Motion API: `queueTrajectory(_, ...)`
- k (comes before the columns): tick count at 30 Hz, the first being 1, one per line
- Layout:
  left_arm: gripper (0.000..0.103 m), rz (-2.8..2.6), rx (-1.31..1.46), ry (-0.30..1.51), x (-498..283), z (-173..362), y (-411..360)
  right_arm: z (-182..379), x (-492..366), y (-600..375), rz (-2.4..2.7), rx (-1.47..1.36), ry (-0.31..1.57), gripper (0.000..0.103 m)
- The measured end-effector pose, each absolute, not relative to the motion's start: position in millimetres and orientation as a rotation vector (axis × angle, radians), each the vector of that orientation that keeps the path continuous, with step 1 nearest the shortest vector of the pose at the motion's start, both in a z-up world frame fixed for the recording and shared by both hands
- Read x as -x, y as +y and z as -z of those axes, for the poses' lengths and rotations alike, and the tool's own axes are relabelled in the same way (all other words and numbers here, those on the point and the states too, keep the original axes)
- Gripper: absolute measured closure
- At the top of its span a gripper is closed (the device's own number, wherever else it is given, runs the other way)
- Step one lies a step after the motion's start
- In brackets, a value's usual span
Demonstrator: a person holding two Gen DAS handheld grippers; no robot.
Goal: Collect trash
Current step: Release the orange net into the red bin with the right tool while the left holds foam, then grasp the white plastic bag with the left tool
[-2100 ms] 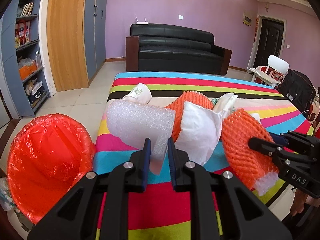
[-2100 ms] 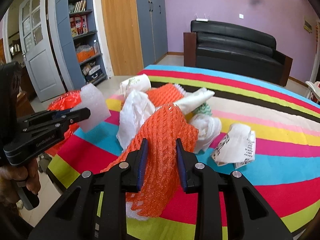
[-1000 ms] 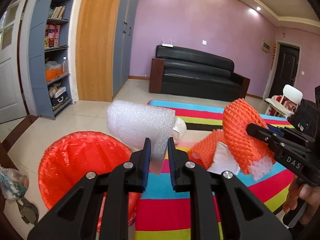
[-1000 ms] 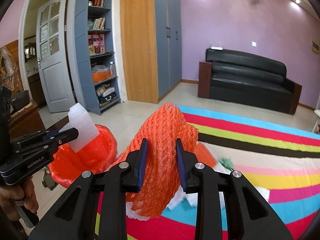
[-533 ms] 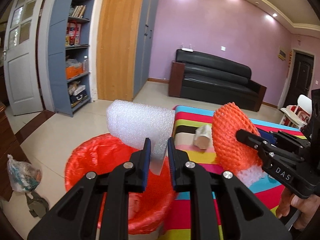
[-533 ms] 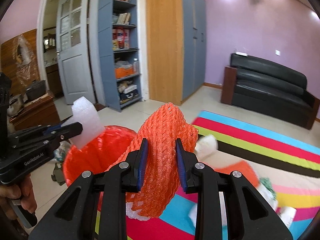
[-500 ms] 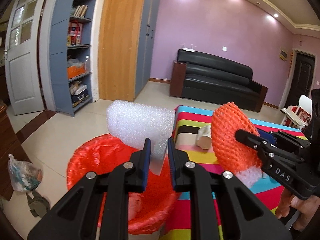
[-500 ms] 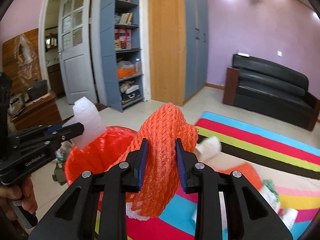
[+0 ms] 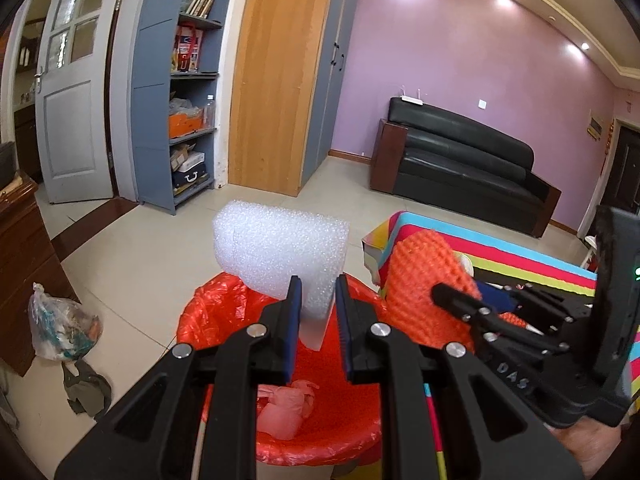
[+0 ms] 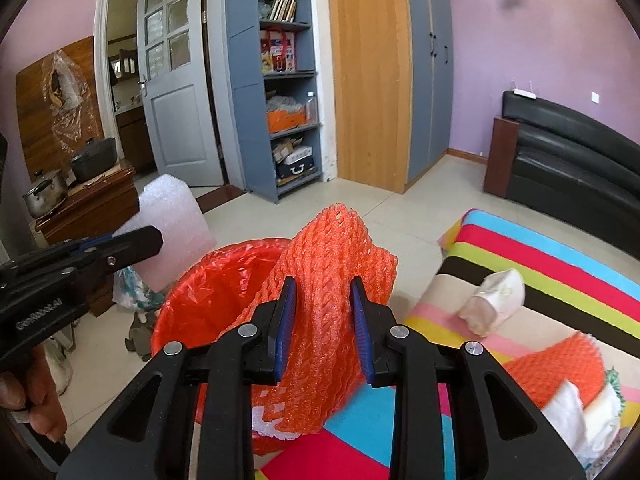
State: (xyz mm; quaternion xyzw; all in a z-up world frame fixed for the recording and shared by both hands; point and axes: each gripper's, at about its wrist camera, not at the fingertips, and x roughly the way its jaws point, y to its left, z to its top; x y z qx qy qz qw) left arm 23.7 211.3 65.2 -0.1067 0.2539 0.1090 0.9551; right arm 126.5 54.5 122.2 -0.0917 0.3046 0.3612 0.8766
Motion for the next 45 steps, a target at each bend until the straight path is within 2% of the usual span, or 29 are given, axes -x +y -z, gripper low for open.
queueTrajectory(6,0.086,-0.236,0.240,0.519,-20,-66,217,-117,-130,72,-0.769,0.197,0.657,0.068)
queueTrajectory(7,0.086,-0.237,0.247,0.519,-19,-66,217,-117,-130,74,-0.769,0.201,0.658,0.063)
queueTrajectory(8,0.082,-0.238,0.253,0.521,-19,-66,219,-117,-130,75,-0.769,0.203,0.658,0.056)
queueTrajectory(13,0.062,-0.247,0.280,0.522,-19,-67,222,-114,-131,78,-0.758,0.211,0.657,0.050)
queueTrajectory(19,0.060,-0.231,0.280,0.511,-22,-72,216,-119,-129,68,-0.740,0.212,0.651,0.050)
queueTrajectory(24,0.051,-0.218,0.262,0.493,-23,-77,207,-131,-124,42,-0.710,0.204,0.627,0.049)
queueTrajectory(36,0.039,-0.147,0.216,0.444,-38,-84,162,-151,-121,-50,-0.582,0.171,0.589,0.044)
queueTrajectory(45,0.036,-0.070,0.159,0.457,-66,-82,111,-151,-124,-114,-0.491,0.146,0.574,0.041)
